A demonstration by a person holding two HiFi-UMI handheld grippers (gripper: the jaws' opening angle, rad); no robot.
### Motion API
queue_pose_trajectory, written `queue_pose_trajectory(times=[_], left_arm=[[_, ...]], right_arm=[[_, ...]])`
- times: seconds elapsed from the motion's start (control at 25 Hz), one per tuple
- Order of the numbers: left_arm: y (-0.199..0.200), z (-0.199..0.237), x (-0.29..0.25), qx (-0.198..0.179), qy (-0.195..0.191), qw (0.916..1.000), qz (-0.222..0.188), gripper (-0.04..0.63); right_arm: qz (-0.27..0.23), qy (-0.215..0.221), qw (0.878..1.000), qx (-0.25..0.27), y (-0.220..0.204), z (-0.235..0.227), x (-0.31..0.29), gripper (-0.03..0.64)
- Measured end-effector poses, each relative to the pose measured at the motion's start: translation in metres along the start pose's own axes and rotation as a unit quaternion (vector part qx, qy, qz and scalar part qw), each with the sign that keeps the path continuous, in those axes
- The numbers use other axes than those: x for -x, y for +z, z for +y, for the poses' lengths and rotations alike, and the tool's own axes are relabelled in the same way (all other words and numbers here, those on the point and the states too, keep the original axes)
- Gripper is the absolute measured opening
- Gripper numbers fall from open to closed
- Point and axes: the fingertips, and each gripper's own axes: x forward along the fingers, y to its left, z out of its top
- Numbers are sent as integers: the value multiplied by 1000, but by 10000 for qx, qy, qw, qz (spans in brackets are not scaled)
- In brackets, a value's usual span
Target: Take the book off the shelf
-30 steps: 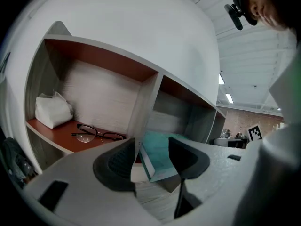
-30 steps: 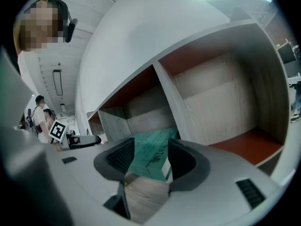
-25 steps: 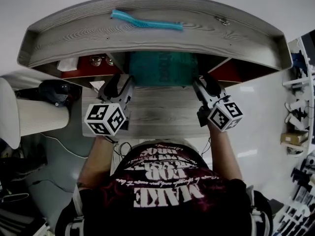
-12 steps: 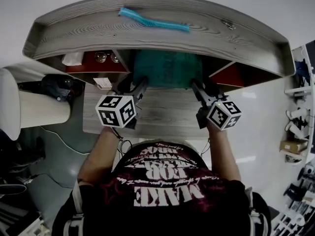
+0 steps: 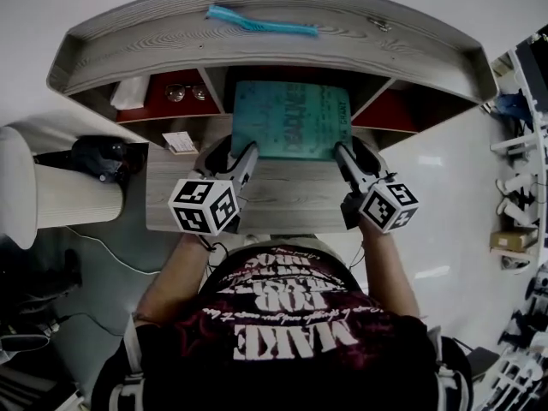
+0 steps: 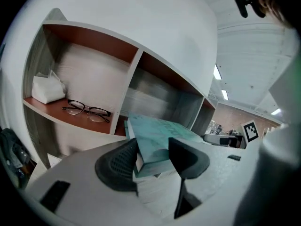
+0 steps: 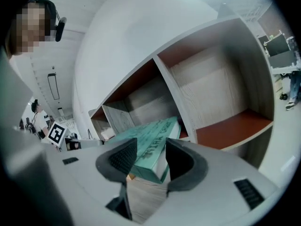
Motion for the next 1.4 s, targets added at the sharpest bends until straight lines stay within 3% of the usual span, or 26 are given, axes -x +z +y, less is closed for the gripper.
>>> queue_pose_trajectory(times=[0.76, 1.4], left_arm=[[-54, -12, 63, -426, -314, 9982, 295, 213], [-164, 45, 39, -306, -283, 9960, 787, 213]], right_arm=[[29, -357, 9987, -362, -69, 42, 61, 175], [857, -623, 9923, -639, -195, 14, 34, 173]])
